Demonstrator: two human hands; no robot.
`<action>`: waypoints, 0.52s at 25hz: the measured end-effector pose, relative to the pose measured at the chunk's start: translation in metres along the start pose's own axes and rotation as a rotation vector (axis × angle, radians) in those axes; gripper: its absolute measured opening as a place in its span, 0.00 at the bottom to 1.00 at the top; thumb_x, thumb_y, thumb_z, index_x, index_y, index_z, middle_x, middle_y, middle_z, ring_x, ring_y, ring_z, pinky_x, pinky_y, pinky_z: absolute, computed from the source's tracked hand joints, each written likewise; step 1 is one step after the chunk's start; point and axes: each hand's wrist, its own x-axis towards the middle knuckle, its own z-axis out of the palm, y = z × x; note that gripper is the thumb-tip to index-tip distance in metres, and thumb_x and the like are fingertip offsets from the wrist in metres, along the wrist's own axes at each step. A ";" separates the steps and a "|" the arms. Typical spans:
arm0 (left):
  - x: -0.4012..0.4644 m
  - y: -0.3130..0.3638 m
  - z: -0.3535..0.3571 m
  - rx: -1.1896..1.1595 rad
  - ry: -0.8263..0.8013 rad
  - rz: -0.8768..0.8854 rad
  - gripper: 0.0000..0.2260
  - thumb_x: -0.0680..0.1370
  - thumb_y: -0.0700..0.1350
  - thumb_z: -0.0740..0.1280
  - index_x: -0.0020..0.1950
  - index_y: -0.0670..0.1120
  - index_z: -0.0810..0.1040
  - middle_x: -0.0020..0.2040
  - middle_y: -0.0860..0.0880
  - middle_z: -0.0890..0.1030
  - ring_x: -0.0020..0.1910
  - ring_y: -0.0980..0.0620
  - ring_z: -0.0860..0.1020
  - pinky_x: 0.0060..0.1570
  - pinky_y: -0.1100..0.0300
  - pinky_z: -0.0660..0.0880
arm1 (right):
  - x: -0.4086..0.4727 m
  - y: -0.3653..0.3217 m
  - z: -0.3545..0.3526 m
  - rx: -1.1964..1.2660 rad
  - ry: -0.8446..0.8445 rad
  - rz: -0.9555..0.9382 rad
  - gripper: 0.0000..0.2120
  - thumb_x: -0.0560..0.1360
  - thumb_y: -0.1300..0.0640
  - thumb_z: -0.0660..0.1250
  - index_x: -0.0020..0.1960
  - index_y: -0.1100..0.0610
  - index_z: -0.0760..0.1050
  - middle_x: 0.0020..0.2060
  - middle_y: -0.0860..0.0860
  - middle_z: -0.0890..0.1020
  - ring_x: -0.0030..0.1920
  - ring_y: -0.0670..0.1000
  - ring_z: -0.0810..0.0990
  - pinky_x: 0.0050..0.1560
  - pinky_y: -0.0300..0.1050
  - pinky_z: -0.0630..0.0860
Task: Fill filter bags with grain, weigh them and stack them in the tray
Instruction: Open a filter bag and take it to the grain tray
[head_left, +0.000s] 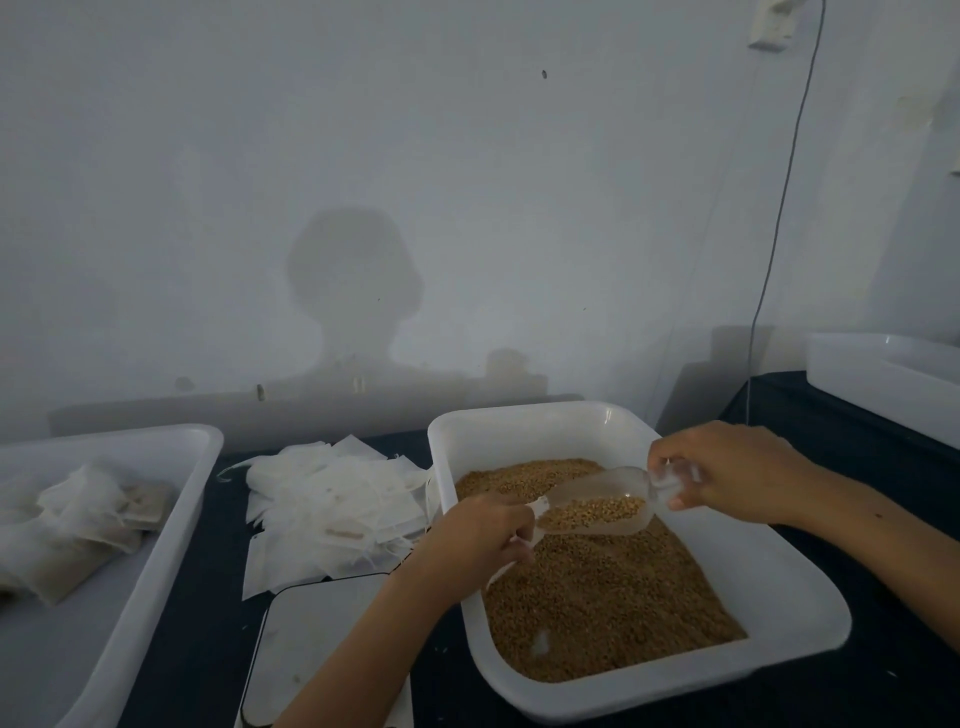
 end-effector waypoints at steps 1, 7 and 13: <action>0.000 -0.001 0.000 -0.001 -0.003 0.023 0.06 0.76 0.49 0.68 0.48 0.47 0.78 0.49 0.51 0.77 0.45 0.59 0.69 0.48 0.63 0.70 | 0.003 -0.002 -0.002 -0.013 -0.011 -0.005 0.07 0.74 0.47 0.69 0.50 0.41 0.73 0.45 0.41 0.77 0.46 0.42 0.74 0.37 0.37 0.65; 0.000 -0.002 0.000 -0.037 0.000 0.050 0.07 0.74 0.49 0.70 0.47 0.46 0.80 0.49 0.51 0.77 0.46 0.59 0.69 0.48 0.61 0.70 | 0.017 -0.014 -0.011 -0.125 -0.038 -0.023 0.12 0.73 0.48 0.70 0.56 0.43 0.76 0.49 0.42 0.77 0.51 0.46 0.76 0.46 0.42 0.72; -0.001 -0.002 0.000 -0.055 0.007 0.042 0.08 0.74 0.49 0.70 0.46 0.45 0.79 0.48 0.51 0.76 0.46 0.59 0.69 0.47 0.62 0.69 | 0.023 -0.016 -0.012 -0.170 -0.038 -0.034 0.15 0.72 0.48 0.70 0.58 0.44 0.75 0.46 0.42 0.74 0.50 0.45 0.75 0.34 0.35 0.61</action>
